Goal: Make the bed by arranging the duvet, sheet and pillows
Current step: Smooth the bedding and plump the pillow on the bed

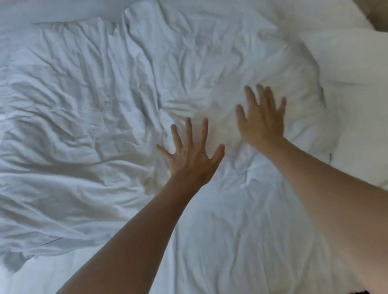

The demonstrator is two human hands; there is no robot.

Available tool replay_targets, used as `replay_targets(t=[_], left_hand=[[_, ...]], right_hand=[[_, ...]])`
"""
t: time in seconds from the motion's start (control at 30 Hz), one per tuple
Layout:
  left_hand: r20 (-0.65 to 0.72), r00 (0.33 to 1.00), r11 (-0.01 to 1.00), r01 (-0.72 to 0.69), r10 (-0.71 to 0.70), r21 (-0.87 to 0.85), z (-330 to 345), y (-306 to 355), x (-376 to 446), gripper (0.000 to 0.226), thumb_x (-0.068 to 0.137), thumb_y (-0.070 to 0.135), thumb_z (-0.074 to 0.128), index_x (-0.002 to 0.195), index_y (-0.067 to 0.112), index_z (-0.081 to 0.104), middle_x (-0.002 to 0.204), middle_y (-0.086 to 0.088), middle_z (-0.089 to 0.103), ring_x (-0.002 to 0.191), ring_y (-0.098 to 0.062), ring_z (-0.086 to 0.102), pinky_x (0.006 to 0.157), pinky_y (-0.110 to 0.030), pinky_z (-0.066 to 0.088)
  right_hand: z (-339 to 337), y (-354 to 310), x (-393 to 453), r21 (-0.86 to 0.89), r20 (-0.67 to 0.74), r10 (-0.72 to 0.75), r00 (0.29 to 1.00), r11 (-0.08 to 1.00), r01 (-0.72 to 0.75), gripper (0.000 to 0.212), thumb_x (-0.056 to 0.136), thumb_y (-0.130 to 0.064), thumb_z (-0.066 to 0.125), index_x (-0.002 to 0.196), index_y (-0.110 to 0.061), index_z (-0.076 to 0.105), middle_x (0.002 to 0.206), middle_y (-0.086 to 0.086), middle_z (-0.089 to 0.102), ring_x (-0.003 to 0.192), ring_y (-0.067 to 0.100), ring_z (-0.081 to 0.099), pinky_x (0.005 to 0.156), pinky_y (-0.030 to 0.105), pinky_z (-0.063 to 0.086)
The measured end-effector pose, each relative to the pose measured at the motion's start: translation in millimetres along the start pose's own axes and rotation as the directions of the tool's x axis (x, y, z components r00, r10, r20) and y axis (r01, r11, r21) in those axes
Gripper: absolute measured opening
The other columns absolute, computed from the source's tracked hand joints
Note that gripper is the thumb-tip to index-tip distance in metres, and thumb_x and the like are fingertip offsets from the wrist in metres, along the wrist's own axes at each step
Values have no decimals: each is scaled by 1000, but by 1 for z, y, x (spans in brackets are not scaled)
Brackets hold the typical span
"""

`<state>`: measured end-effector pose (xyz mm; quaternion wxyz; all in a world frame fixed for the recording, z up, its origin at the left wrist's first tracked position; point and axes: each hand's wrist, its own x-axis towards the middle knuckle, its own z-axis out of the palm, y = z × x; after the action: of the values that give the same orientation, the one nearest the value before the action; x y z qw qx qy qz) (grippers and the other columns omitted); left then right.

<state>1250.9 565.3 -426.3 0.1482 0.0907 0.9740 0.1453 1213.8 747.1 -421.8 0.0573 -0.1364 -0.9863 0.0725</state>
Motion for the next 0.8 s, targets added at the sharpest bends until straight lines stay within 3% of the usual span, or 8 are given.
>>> replay_targets(t=[0.17, 0.27, 0.4, 0.47, 0.57, 0.67, 0.8], left_hand=[[133, 966, 967, 200, -221, 156, 26, 29, 31, 96, 80, 86, 14, 157, 29, 1, 164, -4, -12, 147, -39, -20, 104, -75, -16], [178, 954, 963, 211, -240, 169, 37, 40, 45, 109, 73, 92, 13, 157, 23, -3, 163, -12, -12, 145, -46, -18, 108, -72, -13], [239, 936, 959, 218, -259, 182, 52, 33, 60, 111, 75, 89, 31, 155, 26, -14, 162, -12, -19, 144, -49, -17, 112, -69, -8], [255, 929, 954, 220, -269, 202, 62, 26, 65, 110, 78, 84, 39, 153, 29, -19, 161, -9, -24, 145, -48, -17, 113, -68, -6], [286, 913, 950, 241, -292, 200, 73, 19, 74, 112, 77, 81, 46, 153, 32, -20, 160, -6, -28, 144, -48, -19, 113, -67, -7], [346, 888, 947, 238, -302, 215, 79, 17, 88, 116, 75, 81, 50, 151, 33, -23, 158, -5, -32, 144, -47, -19, 113, -67, -7], [398, 852, 932, 251, -341, 261, 81, 20, 104, 122, 73, 80, 55, 151, 31, -25, 158, -4, -33, 144, -48, -18, 113, -67, -5]], right_hand=[[-17, 108, 13, -3, 176, 199, 964, 979, -201, 69, 93, -46, 50, 154, -28, 22, 164, 8, 12, 151, 32, 7, 117, 62, 10], [-13, 145, 13, 144, 280, 301, 912, 926, -350, 81, 82, -57, 63, 150, -33, 24, 160, 12, 16, 147, 36, 14, 115, 58, 20], [0, 172, 22, 233, 456, 365, 812, 831, -505, 116, 58, -83, 66, 152, -36, 16, 156, 13, 24, 141, 37, 29, 112, 52, 32], [8, 185, 26, 254, 490, 369, 790, 806, -535, 125, 47, -93, 59, 151, -38, 17, 156, 10, 29, 140, 35, 34, 111, 52, 36], [14, 203, 30, 301, 523, 405, 750, 736, -607, 122, 51, -94, 56, 152, -38, 18, 155, 9, 34, 138, 34, 40, 108, 46, 41], [24, 216, 37, 358, 549, 438, 712, 647, -674, 119, 56, -90, 60, 153, -33, 19, 154, 8, 38, 137, 31, 41, 111, 40, 37], [37, 213, 48, 375, 555, 489, 672, 575, -728, 135, 49, -88, 69, 154, -26, 13, 154, 9, 36, 138, 32, 40, 113, 41, 35]])
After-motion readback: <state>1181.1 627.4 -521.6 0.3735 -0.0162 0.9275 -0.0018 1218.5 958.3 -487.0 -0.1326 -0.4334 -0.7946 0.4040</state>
